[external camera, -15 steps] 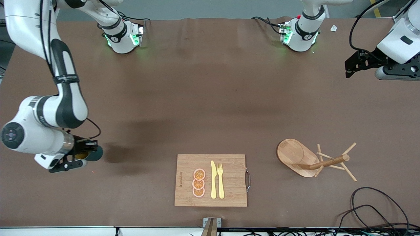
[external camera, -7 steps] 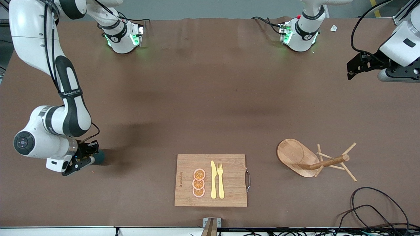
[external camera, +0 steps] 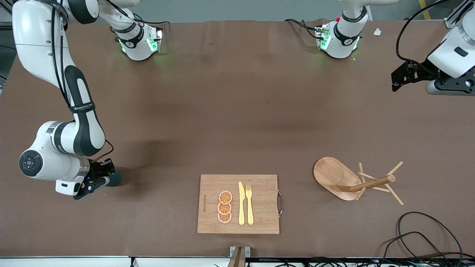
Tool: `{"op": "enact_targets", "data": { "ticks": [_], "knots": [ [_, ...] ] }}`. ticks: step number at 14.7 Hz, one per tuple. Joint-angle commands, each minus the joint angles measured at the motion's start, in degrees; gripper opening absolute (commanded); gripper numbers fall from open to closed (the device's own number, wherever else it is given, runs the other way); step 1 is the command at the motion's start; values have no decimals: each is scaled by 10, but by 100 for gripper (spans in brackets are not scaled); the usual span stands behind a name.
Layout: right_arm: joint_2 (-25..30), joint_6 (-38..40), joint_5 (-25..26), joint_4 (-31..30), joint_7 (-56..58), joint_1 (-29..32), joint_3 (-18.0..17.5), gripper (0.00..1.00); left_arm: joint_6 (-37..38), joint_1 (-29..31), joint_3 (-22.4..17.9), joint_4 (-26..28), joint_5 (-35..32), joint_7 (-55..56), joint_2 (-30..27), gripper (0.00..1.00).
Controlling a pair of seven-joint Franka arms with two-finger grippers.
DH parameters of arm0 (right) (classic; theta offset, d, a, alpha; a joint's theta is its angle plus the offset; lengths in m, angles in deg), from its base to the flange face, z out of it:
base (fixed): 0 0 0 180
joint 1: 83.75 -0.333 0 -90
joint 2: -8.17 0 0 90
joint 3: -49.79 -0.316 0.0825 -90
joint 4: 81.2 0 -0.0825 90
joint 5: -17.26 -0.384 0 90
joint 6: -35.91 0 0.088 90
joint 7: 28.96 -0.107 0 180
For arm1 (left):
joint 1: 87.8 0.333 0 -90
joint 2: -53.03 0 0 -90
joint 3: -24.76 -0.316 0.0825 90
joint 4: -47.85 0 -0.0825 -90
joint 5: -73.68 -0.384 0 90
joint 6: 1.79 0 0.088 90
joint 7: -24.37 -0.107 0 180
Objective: Transfer cup from left to right arm and place
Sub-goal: 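Carry the mug with the right gripper while the left gripper withdraws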
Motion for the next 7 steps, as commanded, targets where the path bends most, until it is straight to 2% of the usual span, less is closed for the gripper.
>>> {"op": "enact_targets", "data": {
  "ticks": [1, 5, 7],
  "knots": [
    [27, 6, 8, 0, -1, 11, -9, 100, -6, 2, 0, 3, 4, 4, -3, 100],
    [84, 7, 9, 2, -9, 30, -8, 100, -8, 2, 1, 3, 5, 4, -3, 100],
    [124, 20, 10, 0, -25, 29, 4, 100, -14, 3, 0, 3, 8, 4, -3, 100]
  ]
}}
